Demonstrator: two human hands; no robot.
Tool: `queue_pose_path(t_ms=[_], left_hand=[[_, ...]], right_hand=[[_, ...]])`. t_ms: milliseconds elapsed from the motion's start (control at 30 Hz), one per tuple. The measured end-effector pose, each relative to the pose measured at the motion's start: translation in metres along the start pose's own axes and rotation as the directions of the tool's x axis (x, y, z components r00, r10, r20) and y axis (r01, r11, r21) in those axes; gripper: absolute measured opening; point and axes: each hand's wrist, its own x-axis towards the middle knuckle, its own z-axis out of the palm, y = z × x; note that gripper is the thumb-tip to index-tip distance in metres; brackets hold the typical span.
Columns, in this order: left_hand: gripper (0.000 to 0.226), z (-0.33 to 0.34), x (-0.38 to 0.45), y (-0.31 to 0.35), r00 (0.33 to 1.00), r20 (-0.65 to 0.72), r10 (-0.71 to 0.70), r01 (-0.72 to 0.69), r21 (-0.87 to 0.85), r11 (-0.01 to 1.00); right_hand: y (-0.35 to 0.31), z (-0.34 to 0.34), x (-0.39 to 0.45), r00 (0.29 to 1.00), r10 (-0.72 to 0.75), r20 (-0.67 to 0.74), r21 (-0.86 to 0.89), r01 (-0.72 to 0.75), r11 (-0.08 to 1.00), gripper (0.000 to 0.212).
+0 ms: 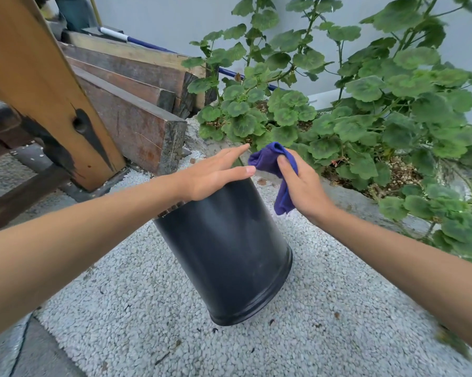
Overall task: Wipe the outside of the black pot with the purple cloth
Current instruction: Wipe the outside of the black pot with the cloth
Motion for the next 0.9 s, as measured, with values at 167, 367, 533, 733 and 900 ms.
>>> queue_pose_path(t_ms=[167, 367, 533, 733, 900], left_hand=[[0.101, -0.002, 0.005, -0.002, 1.000, -0.020, -0.004, 0.002, -0.133, 0.991], [0.092, -0.012, 0.014, -0.001, 0.997, -0.053, -0.050, 0.044, -0.099, 0.994], [0.072, -0.015, 0.018, -0.008, 0.995, -0.091, -0.036, 0.032, -0.043, 0.999], [0.090, -0.017, 0.030, -0.013, 0.987, -0.141, -0.073, 0.081, 0.052, 0.995], [0.079, -0.014, 0.033, -0.022, 0.976, -0.193, -0.104, 0.118, 0.064, 0.991]], right_hand=[[0.013, 0.044, 0.019, 0.999, 0.041, -0.001, 0.043, -0.041, 0.998, 0.034], [0.026, 0.067, 0.000, 0.983, -0.089, 0.157, -0.055, 0.099, 0.994, 0.041], [0.050, 0.064, -0.015, 0.947, -0.181, 0.264, -0.162, 0.228, 0.960, 0.046], [0.068, 0.055, -0.042, 0.841, -0.264, 0.472, -0.298, 0.434, 0.850, 0.051], [0.084, 0.044, -0.069, 0.686, -0.393, 0.613, -0.296, 0.660, 0.691, 0.050]])
